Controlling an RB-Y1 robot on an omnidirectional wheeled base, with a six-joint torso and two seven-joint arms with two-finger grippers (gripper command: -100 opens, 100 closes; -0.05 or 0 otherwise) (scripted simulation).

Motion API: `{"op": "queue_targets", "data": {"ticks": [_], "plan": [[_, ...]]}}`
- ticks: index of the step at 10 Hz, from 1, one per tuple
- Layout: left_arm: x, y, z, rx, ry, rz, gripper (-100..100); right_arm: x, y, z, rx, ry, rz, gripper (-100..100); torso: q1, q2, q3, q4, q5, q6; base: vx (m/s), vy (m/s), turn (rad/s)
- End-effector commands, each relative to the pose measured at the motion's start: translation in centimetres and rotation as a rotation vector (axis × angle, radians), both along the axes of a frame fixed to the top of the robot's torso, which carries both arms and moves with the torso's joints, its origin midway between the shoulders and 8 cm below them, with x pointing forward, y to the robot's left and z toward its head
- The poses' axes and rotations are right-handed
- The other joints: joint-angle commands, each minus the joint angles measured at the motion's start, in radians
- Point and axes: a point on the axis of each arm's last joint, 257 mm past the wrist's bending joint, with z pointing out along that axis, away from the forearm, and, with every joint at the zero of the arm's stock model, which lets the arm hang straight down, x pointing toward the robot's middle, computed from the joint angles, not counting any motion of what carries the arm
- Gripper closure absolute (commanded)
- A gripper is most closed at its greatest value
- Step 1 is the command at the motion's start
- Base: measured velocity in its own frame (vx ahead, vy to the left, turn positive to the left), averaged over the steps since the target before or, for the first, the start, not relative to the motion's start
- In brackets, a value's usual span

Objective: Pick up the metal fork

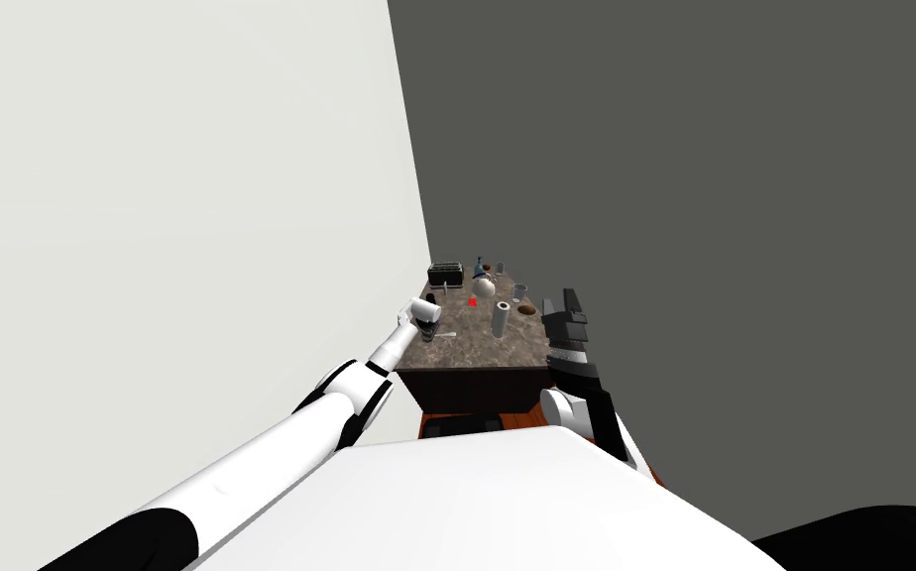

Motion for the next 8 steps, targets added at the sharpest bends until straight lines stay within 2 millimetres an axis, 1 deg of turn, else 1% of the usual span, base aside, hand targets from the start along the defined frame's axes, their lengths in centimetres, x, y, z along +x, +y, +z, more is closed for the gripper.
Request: {"op": "queue_targets", "data": {"ticks": [1,2,3,4,6,7,8], "plan": [[0.0,0.0,0.0,0.000,0.000,0.000,100,0.0,0.0,0.0,0.000,0.000,0.000,0,0.000,0.000,0.000,0.000,0.000,0.000,0.000,0.000,0.000],[0.0,0.0,0.0,0.000,0.000,0.000,100,0.0,0.0,0.0,0.000,0.000,0.000,0,0.000,0.000,0.000,0.000,0.000,0.000,0.000,0.000,0.000],[0.0,0.0,0.0,0.000,-0.001,0.000,0,0.0,0.0,0.0,0.000,0.000,0.000,0,0.000,0.000,0.000,0.000,0.000,0.000,0.000,0.000,0.000],[0.1,-0.3,1.1,0.000,-0.001,-0.007,100,0.0,0.0,0.0,0.000,0.000,0.000,0,0.000,0.000,0.000,0.000,0.000,0.000,-0.015,0.007,0.036],[0.1,-0.6,2.0,0.001,-0.001,-0.011,100,0.0,0.0,0.0,0.000,0.000,0.000,0,0.000,0.002,0.001,0.001,0.000,0.000,-0.025,0.002,0.021],[0.1,-0.5,1.7,0.000,-0.002,-0.010,100,0.0,0.0,0.0,0.000,0.000,0.000,0,0.000,0.003,0.002,0.001,0.000,0.000,-0.009,0.001,0.002],[0.1,-0.5,1.8,0.000,-0.001,-0.010,0,0.0,0.0,0.0,0.000,0.000,0.000,0,0.000,0.002,0.001,0.000,0.000,0.000,0.000,0.000,0.000]]}}
